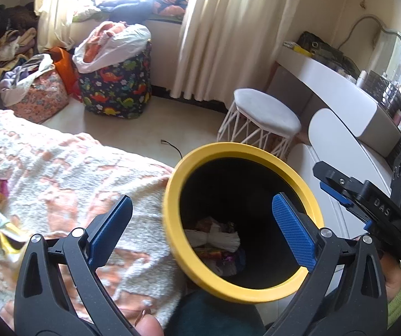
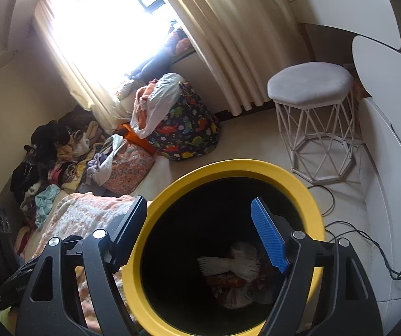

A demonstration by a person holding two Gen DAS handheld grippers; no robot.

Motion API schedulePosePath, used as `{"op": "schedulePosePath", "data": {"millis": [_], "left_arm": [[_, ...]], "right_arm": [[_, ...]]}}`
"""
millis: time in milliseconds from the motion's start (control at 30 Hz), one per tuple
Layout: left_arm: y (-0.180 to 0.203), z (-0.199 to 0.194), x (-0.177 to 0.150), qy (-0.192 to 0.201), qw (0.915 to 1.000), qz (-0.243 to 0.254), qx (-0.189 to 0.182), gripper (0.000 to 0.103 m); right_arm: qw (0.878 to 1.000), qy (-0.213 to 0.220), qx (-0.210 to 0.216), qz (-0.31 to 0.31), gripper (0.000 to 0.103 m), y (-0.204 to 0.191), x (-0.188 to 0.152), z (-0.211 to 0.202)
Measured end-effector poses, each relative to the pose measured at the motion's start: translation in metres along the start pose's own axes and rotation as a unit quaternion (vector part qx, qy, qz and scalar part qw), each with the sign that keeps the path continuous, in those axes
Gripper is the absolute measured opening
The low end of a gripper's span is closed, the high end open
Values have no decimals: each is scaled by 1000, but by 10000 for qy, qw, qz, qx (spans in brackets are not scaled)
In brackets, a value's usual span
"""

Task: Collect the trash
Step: 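Move both open tools back to the wrappers on the bed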

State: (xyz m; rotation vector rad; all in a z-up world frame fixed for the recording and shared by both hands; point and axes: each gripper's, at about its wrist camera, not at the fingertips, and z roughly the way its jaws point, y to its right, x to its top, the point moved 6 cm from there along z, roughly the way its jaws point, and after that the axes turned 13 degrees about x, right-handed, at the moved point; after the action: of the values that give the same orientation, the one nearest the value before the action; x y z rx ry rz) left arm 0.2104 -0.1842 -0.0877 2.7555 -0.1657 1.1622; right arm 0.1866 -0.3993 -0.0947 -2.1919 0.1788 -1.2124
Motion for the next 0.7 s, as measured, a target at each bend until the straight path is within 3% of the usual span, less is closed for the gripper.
{"op": "schedulePosePath", "data": {"millis": [233, 700], "left_arm": [[-28, -10, 1, 154, 9994, -220, 203, 92], [-106, -22, -4, 324, 9935, -808, 735, 92]], "right_arm": [[9995, -94, 237, -207, 74, -31, -6, 10], [9939, -683, 622, -598, 74, -90, -38, 48]]}}
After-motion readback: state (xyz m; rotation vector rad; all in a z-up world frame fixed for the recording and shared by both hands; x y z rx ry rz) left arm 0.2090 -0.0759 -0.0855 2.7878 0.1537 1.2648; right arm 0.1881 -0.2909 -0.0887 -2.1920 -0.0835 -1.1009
